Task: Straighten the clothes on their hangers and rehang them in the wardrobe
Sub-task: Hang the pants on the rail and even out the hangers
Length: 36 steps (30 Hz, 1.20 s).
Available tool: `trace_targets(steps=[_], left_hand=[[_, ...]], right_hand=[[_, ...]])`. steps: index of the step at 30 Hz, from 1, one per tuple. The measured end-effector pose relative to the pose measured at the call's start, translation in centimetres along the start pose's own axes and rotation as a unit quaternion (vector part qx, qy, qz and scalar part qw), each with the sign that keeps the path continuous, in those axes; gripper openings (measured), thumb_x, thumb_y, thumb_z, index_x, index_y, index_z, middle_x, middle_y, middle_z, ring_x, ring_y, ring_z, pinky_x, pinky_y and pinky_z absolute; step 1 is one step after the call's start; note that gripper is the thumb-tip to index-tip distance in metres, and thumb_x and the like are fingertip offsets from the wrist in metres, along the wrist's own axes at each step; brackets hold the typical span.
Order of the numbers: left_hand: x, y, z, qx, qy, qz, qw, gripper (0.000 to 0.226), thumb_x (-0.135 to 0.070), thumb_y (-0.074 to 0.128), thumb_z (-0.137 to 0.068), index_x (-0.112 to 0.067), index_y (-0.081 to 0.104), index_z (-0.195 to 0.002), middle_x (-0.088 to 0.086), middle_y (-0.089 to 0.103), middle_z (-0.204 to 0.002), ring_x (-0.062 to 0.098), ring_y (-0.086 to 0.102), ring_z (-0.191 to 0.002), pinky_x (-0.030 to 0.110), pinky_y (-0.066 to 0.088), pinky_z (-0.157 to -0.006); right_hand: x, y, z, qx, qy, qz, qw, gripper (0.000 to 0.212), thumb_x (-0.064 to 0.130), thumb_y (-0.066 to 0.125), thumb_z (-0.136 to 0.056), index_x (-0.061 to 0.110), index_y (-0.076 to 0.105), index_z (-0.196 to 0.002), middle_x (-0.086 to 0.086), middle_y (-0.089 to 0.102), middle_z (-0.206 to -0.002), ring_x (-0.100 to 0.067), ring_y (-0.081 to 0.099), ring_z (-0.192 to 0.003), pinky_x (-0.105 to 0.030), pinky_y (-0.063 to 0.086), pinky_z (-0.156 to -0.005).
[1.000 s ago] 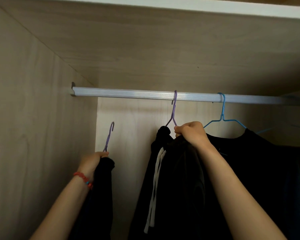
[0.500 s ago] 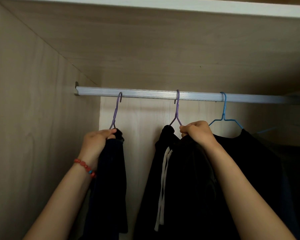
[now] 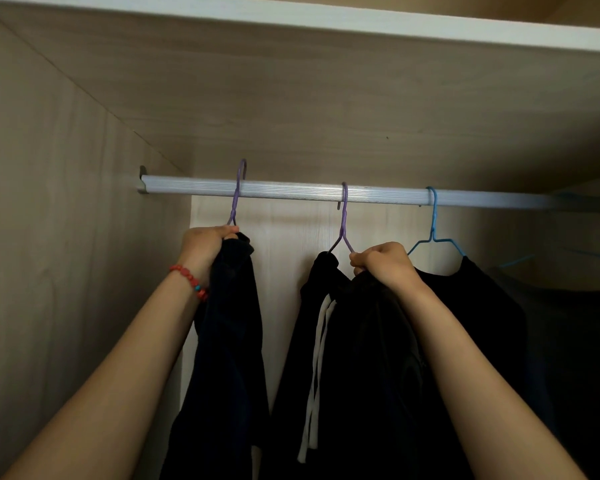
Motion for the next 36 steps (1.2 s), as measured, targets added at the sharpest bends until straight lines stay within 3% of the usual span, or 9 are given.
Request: trace_targets(steps=[4,7,12,15,17,19,25,31,36], left_hand=[[2.1,-0.6,-1.0,-0.003,-0.012,-0.035,0.999,0.025,-0.009,0.061,-0.083,0.003,0.064,-0.105,-0.007,0.057,-0.037,0.005,0.053,-0.035,0.019,0.044,-0.046],[2.3,-0.4,-0.9,-0.009,-0.027,-0.06,0.998,0.02,-0.012,0.066,-0.081,0.0,0.065,-0.097,-0.002,0.062,-0.047,0.014,0.054,-0.055,0.019,0.047,-0.045],[2.2,-1.1,-1.8,-0.025,-0.023,-0.087,0.996,0.041,-0.018,0.069,-0.078,0.004,0.061,-0.112,0.016,0.067,-0.091,0.017,0.053,-0.06,0.028,0.047,-0.065],[2.3,-1.1,-1.8,-0.024,-0.025,-0.071,0.997,0.014,-0.014,0.064,-0.082,-0.005,0.068,-0.091,0.001,0.065,-0.049,0.01,0.055,-0.039,0.02,0.049,-0.055],[2.5,-1.2,-1.9,-0.011,-0.025,-0.065,0.997,0.039,-0.012,0.061,-0.084,-0.012,0.068,-0.046,-0.006,0.052,-0.029,0.004,0.048,-0.025,0.014,0.043,-0.038],[2.7,-1.0,-1.6,-0.013,-0.032,-0.067,0.997,0.057,-0.012,0.061,-0.085,-0.013,0.058,-0.028,-0.007,0.049,-0.026,0.004,0.045,-0.022,0.011,0.037,-0.03],[2.8,-0.6,-1.0,-0.004,-0.05,-0.035,0.998,0.011,-0.013,0.061,-0.085,-0.008,0.062,-0.075,-0.005,0.055,-0.03,0.004,0.05,-0.026,0.011,0.042,-0.032],[2.4,-0.6,-0.6,0.015,-0.05,-0.065,0.997,0.011,-0.016,0.062,-0.084,-0.012,0.06,-0.074,-0.005,0.058,-0.034,0.011,0.057,-0.036,0.026,0.042,-0.057],[2.6,-0.6,-0.8,0.016,-0.042,-0.059,0.997,0.011,-0.017,0.062,-0.084,-0.016,0.061,-0.073,-0.006,0.06,-0.036,0.007,0.055,-0.03,0.026,0.042,-0.058]], right_hand=[[-0.1,-0.3,0.0,-0.002,0.001,0.003,1.0,0.025,0.008,0.062,-0.083,-0.016,0.066,-0.088,-0.015,0.056,-0.068,-0.022,0.05,-0.059,-0.031,0.044,-0.069],[-0.1,-0.4,0.0,0.0,0.005,0.0,1.0,0.021,0.008,0.062,-0.083,-0.012,0.067,-0.084,-0.012,0.055,-0.063,-0.019,0.048,-0.053,-0.029,0.044,-0.066],[-0.3,-0.2,0.1,-0.009,0.007,-0.016,1.0,0.022,0.01,0.064,-0.083,-0.011,0.068,-0.086,-0.01,0.057,-0.063,-0.018,0.052,-0.056,-0.029,0.046,-0.068],[-0.4,-0.3,0.2,-0.015,0.002,-0.008,1.0,0.022,0.012,0.066,-0.082,-0.01,0.068,-0.082,-0.009,0.057,-0.061,-0.018,0.052,-0.057,-0.027,0.046,-0.068],[-0.4,-0.5,0.2,-0.018,-0.001,0.001,1.0,0.025,0.013,0.067,-0.081,-0.012,0.068,-0.083,-0.012,0.058,-0.066,-0.02,0.054,-0.062,-0.027,0.046,-0.069],[-0.3,-0.8,0.4,-0.015,-0.003,0.005,1.0,0.031,0.015,0.066,-0.082,-0.015,0.067,-0.09,-0.016,0.061,-0.075,-0.022,0.056,-0.069,-0.028,0.046,-0.071],[1.2,-3.4,2.1,-0.06,-0.081,0.076,0.992,0.024,0.022,0.06,-0.086,0.004,0.068,-0.071,-0.012,0.069,-0.073,-0.027,0.064,-0.072,-0.041,0.056,-0.079],[3.7,-11.6,3.5,-0.252,-0.187,0.131,0.94,0.019,0.023,0.057,-0.086,0.013,0.073,-0.088,-0.009,0.073,-0.09,-0.024,0.064,-0.094,-0.032,0.047,-0.083],[0.1,-18.1,0.9,-0.29,-0.116,0.182,0.932,0.025,0.019,0.053,-0.088,0.011,0.07,-0.104,-0.015,0.067,-0.112,-0.033,0.056,-0.112,-0.037,0.044,-0.092]])
Point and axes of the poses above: each hand's wrist, its own z-axis away from the middle knuckle, its own y-axis out of the palm, x = y × z, the point moved 2 cm from there along -z, towards the middle knuckle
